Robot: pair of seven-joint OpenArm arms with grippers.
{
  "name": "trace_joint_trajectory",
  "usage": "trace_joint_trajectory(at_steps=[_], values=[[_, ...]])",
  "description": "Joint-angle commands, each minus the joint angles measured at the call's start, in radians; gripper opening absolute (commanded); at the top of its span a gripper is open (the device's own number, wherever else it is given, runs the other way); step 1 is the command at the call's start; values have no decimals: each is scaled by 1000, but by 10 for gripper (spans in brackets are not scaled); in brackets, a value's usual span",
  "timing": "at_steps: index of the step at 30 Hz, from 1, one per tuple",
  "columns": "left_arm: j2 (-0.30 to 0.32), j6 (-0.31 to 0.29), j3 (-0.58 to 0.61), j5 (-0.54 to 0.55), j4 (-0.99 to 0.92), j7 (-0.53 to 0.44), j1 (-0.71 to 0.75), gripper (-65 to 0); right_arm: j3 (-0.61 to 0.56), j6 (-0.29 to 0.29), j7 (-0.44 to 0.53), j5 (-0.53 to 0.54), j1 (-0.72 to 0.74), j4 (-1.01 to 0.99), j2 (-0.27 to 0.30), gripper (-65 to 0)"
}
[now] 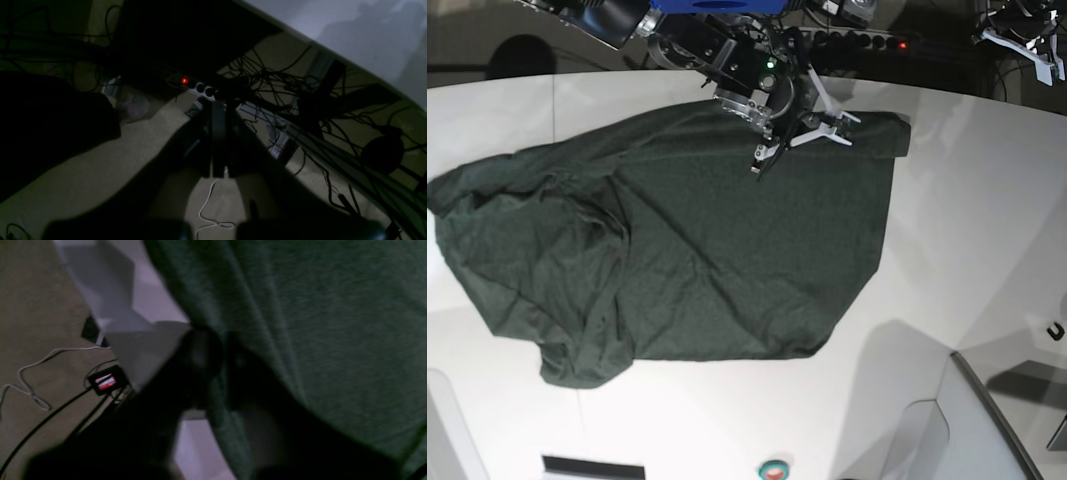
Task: Layout the t-shirt on the table in an organized manner, then fold the t-shirt properly
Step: 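Move the right gripper over the shirt's collar edge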
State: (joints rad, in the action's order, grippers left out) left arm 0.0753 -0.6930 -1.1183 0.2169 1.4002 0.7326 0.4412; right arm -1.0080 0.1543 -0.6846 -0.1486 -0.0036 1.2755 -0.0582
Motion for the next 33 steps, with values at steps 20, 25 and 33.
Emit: trace_joint_trajectory(at_steps=[20,25,33], values=[[16,-5,-6,9,12,-11,15,-650,-1,-2,-74,-3,21,120,-18,-641],[16,-5,-6,9,12,-11,15,-650,-1,-2,-77,-1,49,115,-19,-641],[16,-5,-6,9,12,-11,14,-650,-1,0,-77,-1,107,109,-16,-641]])
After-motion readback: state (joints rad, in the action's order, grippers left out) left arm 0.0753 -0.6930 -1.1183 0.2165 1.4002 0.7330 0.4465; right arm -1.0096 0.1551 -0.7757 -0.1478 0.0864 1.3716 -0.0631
